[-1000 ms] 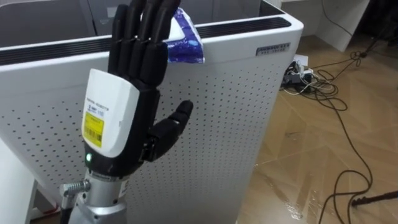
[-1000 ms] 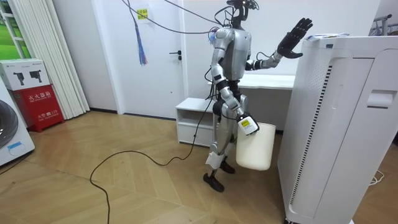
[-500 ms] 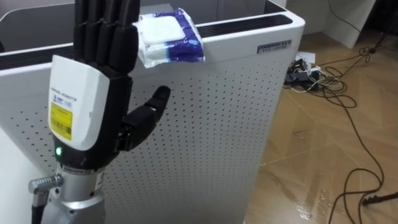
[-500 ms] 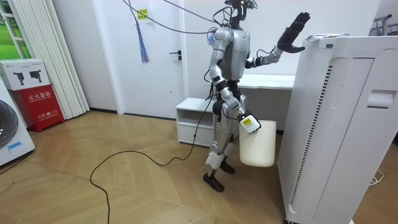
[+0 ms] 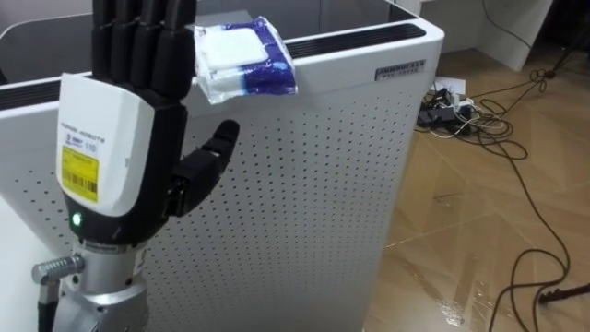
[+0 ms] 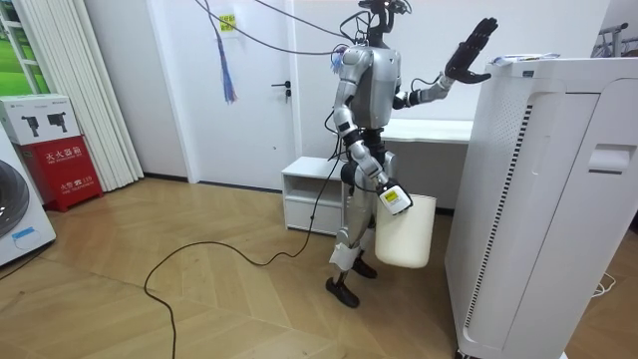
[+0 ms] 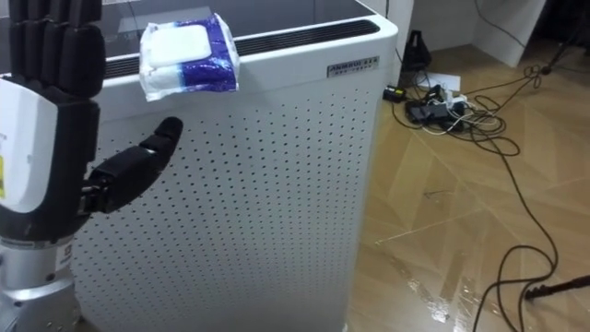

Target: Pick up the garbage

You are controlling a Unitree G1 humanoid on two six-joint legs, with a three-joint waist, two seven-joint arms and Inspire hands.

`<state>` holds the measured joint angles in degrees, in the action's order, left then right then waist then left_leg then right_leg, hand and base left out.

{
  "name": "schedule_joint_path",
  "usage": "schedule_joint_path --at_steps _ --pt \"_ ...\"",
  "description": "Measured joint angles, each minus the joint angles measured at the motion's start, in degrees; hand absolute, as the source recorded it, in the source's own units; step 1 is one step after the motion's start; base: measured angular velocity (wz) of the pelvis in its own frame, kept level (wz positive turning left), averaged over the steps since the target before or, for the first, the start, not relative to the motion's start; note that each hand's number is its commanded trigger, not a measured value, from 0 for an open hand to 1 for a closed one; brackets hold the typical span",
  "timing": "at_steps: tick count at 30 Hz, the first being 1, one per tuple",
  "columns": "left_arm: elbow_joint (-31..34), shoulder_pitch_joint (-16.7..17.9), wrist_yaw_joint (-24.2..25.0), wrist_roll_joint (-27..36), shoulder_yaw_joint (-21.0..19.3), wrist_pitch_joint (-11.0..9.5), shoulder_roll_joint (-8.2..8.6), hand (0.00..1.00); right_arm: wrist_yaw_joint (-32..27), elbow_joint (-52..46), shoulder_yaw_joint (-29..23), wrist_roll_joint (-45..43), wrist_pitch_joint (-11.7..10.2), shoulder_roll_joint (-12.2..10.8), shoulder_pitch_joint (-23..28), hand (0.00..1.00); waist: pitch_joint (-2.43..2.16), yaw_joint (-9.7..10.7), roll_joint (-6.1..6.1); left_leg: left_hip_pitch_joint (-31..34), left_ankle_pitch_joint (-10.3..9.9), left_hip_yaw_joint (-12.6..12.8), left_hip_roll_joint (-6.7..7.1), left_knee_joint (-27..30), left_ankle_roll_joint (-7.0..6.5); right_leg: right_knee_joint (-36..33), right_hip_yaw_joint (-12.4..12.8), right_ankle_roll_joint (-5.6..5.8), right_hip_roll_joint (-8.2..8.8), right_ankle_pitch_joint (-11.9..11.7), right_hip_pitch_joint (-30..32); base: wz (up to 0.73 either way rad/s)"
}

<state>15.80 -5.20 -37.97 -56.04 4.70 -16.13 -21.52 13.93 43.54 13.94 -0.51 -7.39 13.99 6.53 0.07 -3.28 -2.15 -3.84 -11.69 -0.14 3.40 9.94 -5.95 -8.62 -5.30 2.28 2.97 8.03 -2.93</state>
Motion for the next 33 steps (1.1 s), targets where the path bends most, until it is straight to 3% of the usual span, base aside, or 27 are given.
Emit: schedule_joint_path --at_steps 5,7,12,17,18,19,20,26,33 --pt "0.0 0.0 1.9 0.0 0.1 1.0 -0.63 0.00 0.1 0.1 0.0 0.0 0.2 0.0 0.0 1.00 0.25 0.1 -0.65 0.0 0.0 0.0 0.00 0.0 0.00 0.0 0.0 0.00 -0.02 0.0 0.0 0.00" --pt "0.0 0.0 2.6 0.1 0.6 1.6 -1.63 0.00 0.1 0.0 0.0 0.0 0.6 0.3 0.0 1.00 0.48 0.1 -1.07 -0.1 0.0 0.2 0.00 -0.1 0.00 0.0 0.1 0.01 -0.05 0.0 0.0 0.00" --pt "-0.1 0.0 5.2 0.1 4.5 2.5 -4.12 0.00 0.1 -0.2 0.8 0.0 2.0 1.1 -0.2 1.00 0.52 0.4 -1.75 -0.5 0.0 1.0 -0.03 -0.5 0.00 0.0 0.4 0.02 -0.06 0.0 0.0 -0.06" --pt "-0.2 0.0 9.3 0.1 4.9 3.2 -4.22 0.03 0.0 -3.2 0.7 -0.1 2.1 1.9 0.0 1.00 0.58 2.0 -1.65 -0.5 0.0 1.2 -0.03 -0.5 0.00 0.0 0.2 0.03 -0.03 0.0 0.0 -0.01" --pt "-0.2 0.0 10.1 0.1 4.9 3.4 -4.22 0.25 0.0 -4.3 0.7 -0.1 2.2 2.0 0.3 1.00 0.60 2.2 -1.62 -0.5 0.0 1.3 -0.03 -0.5 0.00 0.0 0.2 0.03 -0.02 0.0 0.0 0.00" --pt "-0.2 0.0 10.4 0.1 4.9 3.5 -4.22 0.89 -0.1 -4.5 0.6 -0.1 2.2 2.1 0.3 1.00 0.61 2.3 -1.60 -0.5 0.0 1.3 -0.04 -0.5 0.00 0.0 0.2 0.03 -0.03 0.0 0.0 0.00" --pt "-0.2 0.0 11.1 0.1 4.9 3.7 -4.22 1.00 -0.1 -5.0 0.5 -0.1 2.2 2.1 0.3 1.00 0.61 2.6 -1.61 -0.5 0.0 1.3 -0.05 -0.5 0.00 0.0 0.2 0.03 -0.04 0.0 0.0 0.00" --pt "-0.2 0.0 14.5 0.1 4.9 5.1 -4.21 1.00 0.1 -5.7 0.5 -0.1 2.6 1.8 0.3 1.00 0.55 2.9 -1.71 -0.4 0.0 1.1 -0.07 -0.5 -0.01 -0.1 0.1 0.03 -0.08 0.0 0.0 0.01" --pt "0.7 -4.0 14.2 0.1 4.4 7.4 -3.73 1.00 0.3 -6.1 0.5 -0.2 3.9 2.0 0.3 1.00 0.00 3.0 -2.41 -0.5 0.0 1.3 -0.08 -0.7 -0.01 -0.2 0.3 0.04 -0.11 0.0 0.1 0.00"
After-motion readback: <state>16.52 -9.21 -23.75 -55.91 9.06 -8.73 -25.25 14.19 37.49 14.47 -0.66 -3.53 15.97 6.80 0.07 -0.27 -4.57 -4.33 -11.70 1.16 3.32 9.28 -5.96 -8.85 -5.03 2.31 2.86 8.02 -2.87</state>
